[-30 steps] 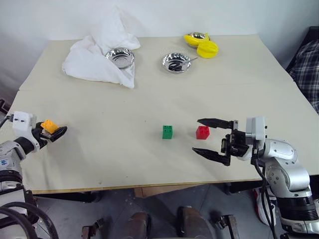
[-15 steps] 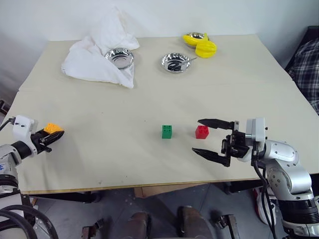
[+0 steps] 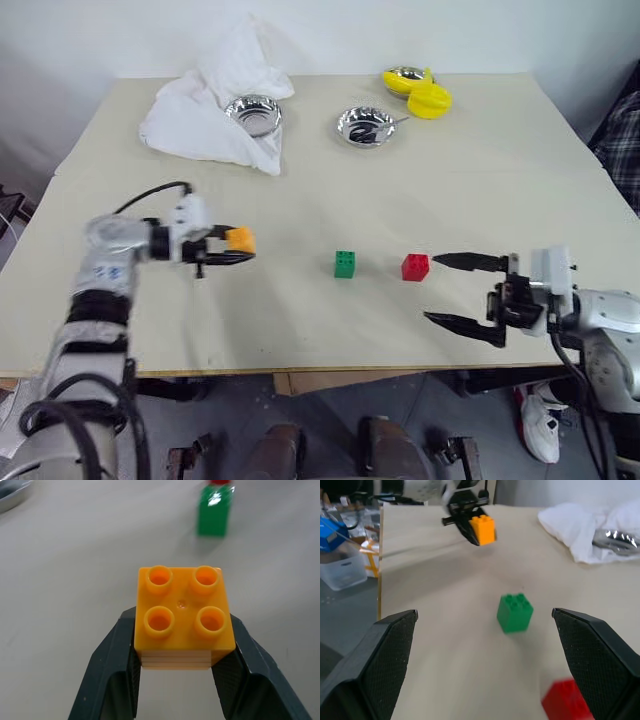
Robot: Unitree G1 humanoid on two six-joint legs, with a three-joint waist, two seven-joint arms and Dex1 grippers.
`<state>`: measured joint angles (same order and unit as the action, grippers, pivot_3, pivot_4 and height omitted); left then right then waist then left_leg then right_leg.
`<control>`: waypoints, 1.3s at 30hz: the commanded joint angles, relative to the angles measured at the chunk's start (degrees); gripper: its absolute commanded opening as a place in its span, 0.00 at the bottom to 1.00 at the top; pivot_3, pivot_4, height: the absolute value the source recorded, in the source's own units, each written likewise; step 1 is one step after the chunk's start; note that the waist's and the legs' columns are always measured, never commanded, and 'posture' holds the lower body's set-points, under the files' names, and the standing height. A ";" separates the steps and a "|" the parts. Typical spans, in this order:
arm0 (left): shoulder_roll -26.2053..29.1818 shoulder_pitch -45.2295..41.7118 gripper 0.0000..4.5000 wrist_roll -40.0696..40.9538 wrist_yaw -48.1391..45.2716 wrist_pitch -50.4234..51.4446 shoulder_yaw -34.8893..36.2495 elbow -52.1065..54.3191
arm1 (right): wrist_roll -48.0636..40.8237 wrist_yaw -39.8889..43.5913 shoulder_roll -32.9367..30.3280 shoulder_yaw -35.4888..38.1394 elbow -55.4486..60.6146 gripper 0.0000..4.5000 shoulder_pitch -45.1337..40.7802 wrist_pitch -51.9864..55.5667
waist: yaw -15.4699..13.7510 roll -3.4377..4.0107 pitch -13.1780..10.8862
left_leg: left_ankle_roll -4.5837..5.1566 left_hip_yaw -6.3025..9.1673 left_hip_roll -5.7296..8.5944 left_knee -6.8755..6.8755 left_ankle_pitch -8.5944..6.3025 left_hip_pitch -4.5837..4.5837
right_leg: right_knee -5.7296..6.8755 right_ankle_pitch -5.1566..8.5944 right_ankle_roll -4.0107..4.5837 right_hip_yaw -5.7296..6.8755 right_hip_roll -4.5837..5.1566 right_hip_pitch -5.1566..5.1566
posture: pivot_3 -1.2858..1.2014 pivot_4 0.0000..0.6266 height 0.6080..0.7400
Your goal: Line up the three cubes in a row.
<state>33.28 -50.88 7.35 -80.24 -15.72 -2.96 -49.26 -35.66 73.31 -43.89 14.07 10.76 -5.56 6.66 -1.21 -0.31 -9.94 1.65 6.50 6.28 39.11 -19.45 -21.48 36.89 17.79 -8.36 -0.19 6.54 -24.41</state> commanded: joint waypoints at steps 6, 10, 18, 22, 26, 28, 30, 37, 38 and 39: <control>-7.03 -7.90 0.34 -7.25 -0.05 -7.52 -5.67 -14.54 | -2.48 -3.42 0.23 5.51 7.49 1.00 7.09 0.78 | 1.13 -0.13 -0.08 | 0.00 -0.09 -0.09 -0.05 0.00 0.00 | 0.00 0.00 0.00 -0.04 -0.02 -0.10 | 0.52 0.24 1.00; -9.98 -9.90 0.34 -8.96 2.34 -8.21 -5.99 -18.69 | -2.70 -6.46 1.63 6.34 11.48 1.00 10.71 1.02 | 0.51 -0.17 -0.10 | 0.02 -0.07 0.01 0.05 0.01 -0.01 | -0.01 -0.01 -0.03 -0.05 -0.03 -0.08 | 0.52 0.24 1.00; -9.68 -10.76 0.34 -11.19 3.78 -8.32 -5.68 -22.16 | -3.12 -9.66 2.07 6.40 14.85 1.00 12.95 1.45 | -0.13 -0.17 -0.10 | 0.03 -0.11 0.01 0.08 0.02 0.00 | -0.02 -0.03 -0.06 -0.09 -0.05 -0.08 | 0.52 0.24 1.00; -8.10 -10.16 0.34 -11.41 4.52 -8.16 -5.10 -22.97 | -3.40 -9.88 1.67 6.60 14.79 1.00 13.32 1.32 | -0.05 -0.17 -0.10 | 0.03 -0.14 0.01 0.09 0.03 0.04 | -0.03 -0.03 -0.06 -0.12 -0.05 -0.08 | 0.52 0.24 1.00; -6.80 -9.29 0.34 -11.55 4.53 -8.53 -4.80 -23.28 | -3.42 -9.76 1.32 6.45 14.22 1.00 12.88 1.32 | 0.09 -0.17 -0.09 | -0.01 -0.18 -0.05 0.08 0.05 0.08 | -0.02 -0.03 -0.05 -0.14 -0.08 -0.09 | 0.52 0.24 1.00; -6.48 -9.03 0.34 -11.72 4.55 -8.75 -4.63 -23.34 | -3.39 -9.68 1.22 6.28 13.90 1.00 12.49 1.36 | -0.01 -0.17 -0.09 | -0.02 -0.18 -0.04 0.08 0.05 0.09 | -0.01 -0.03 -0.05 -0.15 -0.09 -0.08 | 0.52 0.24 1.00; -6.18 -8.84 0.34 -11.68 4.31 -8.82 -4.40 -23.29 | -3.30 -9.45 1.09 5.93 13.48 1.00 11.83 1.42 | -0.12 -0.17 -0.09 | 0.00 -0.18 -0.01 0.09 0.06 0.09 | 0.00 -0.03 -0.05 -0.14 -0.08 -0.07 | 0.52 0.24 1.00; -6.53 -8.79 0.34 -11.00 2.36 -8.83 -3.65 -23.03 | -2.95 -8.52 1.07 4.78 12.07 1.00 9.59 1.69 | -0.04 -0.17 -0.09 | 0.00 -0.18 -0.02 0.09 0.06 0.10 | 0.00 -0.03 -0.05 -0.14 -0.08 -0.08 | 0.52 0.24 1.00; -6.61 -8.84 0.34 -10.75 1.37 -8.62 -3.50 -22.98 | -2.92 -8.42 1.09 4.72 11.95 1.00 9.37 1.76 | -0.04 -0.17 -0.09 | 0.00 -0.18 -0.02 0.09 0.06 0.10 | 0.00 -0.03 -0.05 -0.14 -0.08 -0.08 | 0.52 0.24 1.00; -6.57 -8.89 0.34 -10.88 1.19 -8.82 -3.50 -22.92 | -2.87 -8.33 1.13 4.64 11.93 1.00 9.19 1.85 | -0.05 -0.17 -0.09 | 0.00 -0.18 -0.02 0.09 0.06 0.10 | 0.01 -0.03 -0.05 -0.14 -0.08 -0.08 | 0.52 0.24 1.00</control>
<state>25.87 -60.48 -3.18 -77.73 -24.42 -6.67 -72.13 -37.77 64.70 -42.19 18.40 22.11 4.04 8.79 -1.26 -0.48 -10.03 1.64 6.32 6.27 39.19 -19.40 -21.39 36.89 17.76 -8.41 -0.33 6.46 -24.50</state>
